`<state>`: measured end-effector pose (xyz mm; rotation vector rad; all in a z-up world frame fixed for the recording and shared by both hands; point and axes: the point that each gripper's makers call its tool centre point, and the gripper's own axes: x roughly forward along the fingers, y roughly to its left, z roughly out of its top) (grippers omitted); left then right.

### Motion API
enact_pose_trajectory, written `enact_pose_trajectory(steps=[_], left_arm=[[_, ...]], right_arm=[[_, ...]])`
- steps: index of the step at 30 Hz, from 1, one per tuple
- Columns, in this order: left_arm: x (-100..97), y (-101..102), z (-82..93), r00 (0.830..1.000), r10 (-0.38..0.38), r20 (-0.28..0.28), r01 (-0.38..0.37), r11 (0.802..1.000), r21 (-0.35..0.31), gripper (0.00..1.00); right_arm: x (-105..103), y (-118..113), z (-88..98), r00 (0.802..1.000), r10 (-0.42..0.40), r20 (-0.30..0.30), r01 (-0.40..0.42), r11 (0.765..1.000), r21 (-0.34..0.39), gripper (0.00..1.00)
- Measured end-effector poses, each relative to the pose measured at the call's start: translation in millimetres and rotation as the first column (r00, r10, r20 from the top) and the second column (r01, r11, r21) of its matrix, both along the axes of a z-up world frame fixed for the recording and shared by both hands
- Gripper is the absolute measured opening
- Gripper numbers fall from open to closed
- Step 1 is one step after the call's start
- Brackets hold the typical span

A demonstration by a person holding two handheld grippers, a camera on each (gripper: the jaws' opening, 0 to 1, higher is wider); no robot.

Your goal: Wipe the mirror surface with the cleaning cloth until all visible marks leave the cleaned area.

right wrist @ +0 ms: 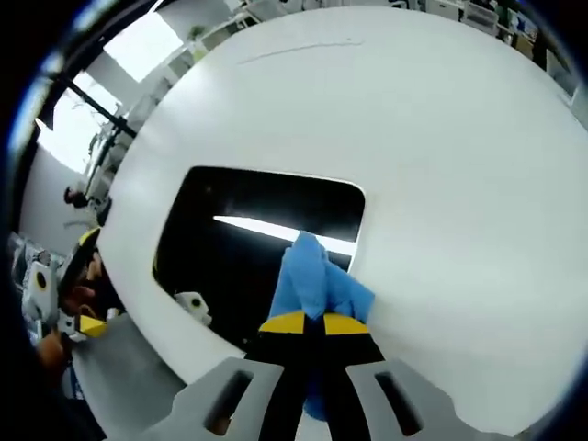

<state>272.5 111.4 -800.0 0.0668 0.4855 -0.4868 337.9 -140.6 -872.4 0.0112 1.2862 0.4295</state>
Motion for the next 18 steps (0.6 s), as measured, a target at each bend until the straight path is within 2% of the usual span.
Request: enact_pose_trajectory(steps=[18], left_arm=[[0.1, 0, 2.1, 1.000, 0.003, 0.006, -0.003, 1.000, -0.010, 1.00]], right_arm=[[45, 1, 1.1, 1.000, 0.001, 0.009, -0.001, 0.999, -0.036, 0.00]])
